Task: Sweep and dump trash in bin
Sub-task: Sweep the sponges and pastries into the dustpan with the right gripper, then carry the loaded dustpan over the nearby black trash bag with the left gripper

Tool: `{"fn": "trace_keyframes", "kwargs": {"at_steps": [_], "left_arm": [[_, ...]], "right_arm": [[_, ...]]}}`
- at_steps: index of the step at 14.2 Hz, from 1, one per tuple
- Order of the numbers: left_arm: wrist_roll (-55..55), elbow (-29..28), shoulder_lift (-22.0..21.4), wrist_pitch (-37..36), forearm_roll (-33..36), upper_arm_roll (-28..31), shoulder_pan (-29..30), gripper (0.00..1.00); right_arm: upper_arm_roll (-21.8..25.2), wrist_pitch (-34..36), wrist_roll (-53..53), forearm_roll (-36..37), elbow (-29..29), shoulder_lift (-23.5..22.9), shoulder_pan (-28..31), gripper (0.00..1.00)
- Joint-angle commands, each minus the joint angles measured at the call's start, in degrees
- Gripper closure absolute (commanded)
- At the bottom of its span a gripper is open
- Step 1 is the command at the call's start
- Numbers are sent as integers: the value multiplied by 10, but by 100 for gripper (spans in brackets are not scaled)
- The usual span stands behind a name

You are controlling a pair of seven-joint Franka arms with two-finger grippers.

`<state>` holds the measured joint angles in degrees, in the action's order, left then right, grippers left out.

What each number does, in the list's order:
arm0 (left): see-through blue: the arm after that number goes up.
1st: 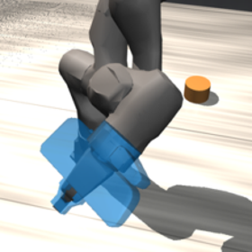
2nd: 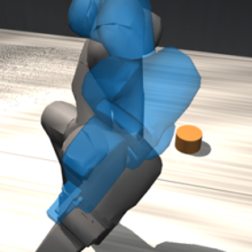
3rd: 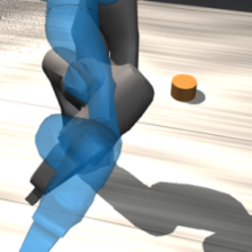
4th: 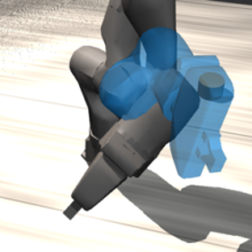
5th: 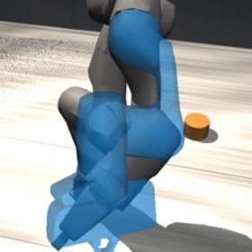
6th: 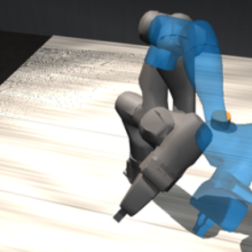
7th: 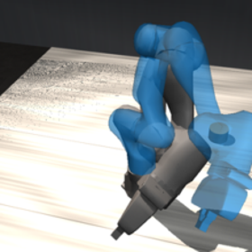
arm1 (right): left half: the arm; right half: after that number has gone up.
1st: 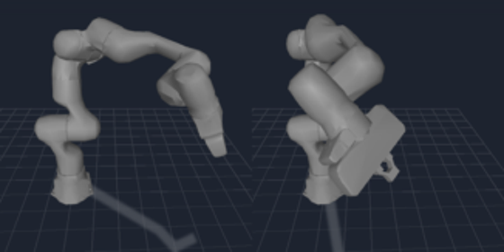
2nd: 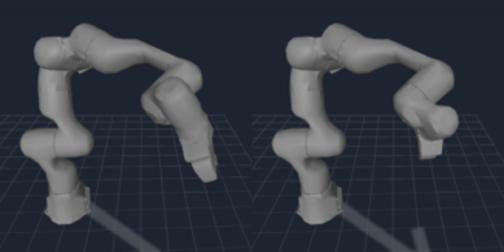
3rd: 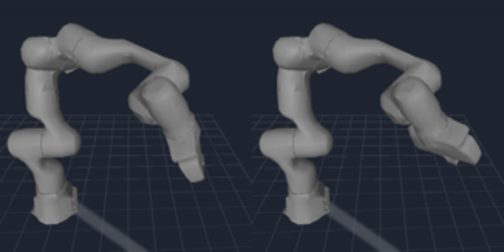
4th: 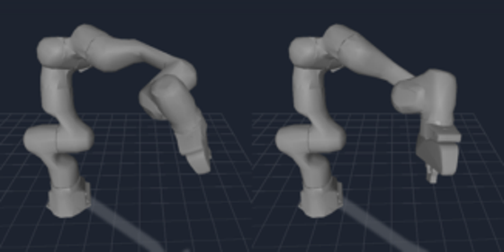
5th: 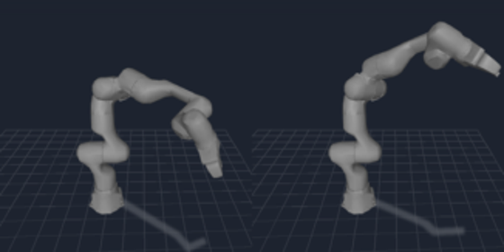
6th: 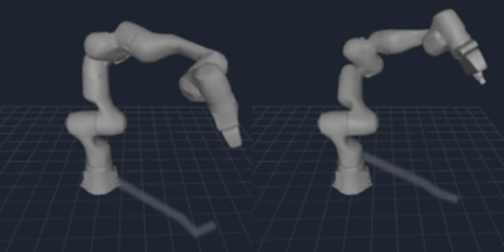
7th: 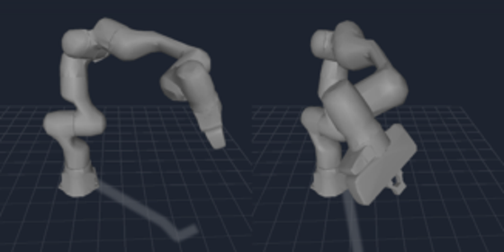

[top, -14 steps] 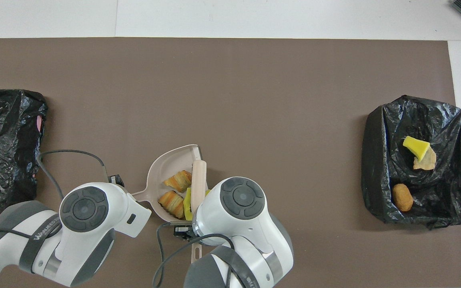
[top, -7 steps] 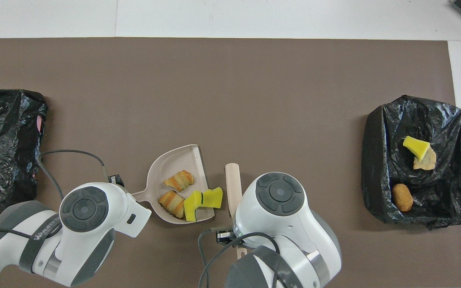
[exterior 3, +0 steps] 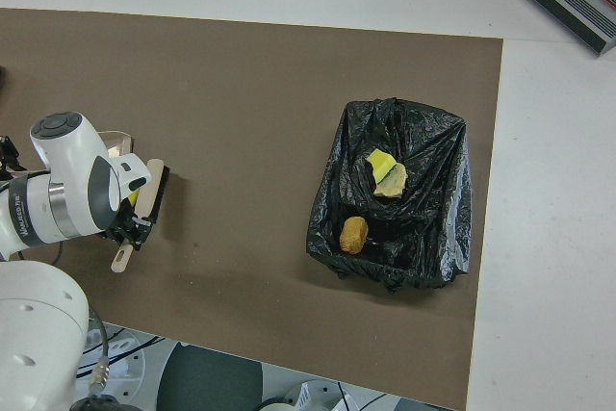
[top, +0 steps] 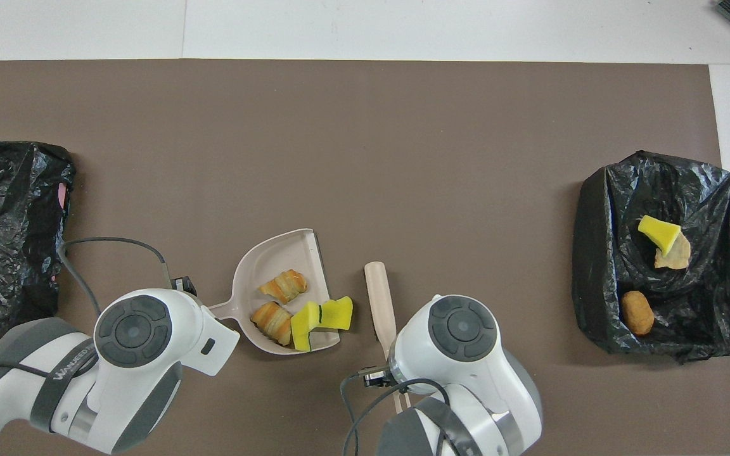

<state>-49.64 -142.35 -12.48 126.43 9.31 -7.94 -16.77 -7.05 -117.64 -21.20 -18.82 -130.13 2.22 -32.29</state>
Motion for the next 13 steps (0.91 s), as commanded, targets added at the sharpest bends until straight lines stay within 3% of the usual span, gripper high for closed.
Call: {"fn": "trace_keyframes", "kwargs": {"at_steps": [1,3,8,11,13], "left_arm": [[12,-15,-14,7,14,2,-1,100],[13,-15,-14,7,14,2,0,100],[34,-14,-11,8,13,2,3,100],[50,-1,-2,7,9,2,22,100],[94,24,10,-3,-1,3,37,100]], "right_arm": [[-4,-77,-23,-15,2,-39,-42,100],[-4,-144,-47,-66,9,-63,-71,100],[-4,-144,-104,-95,70,-89,-83,100],[2,-61,-104,-77,68,-65,-74,100],[3,5,-104,-25,69,-31,-48,100]]}}
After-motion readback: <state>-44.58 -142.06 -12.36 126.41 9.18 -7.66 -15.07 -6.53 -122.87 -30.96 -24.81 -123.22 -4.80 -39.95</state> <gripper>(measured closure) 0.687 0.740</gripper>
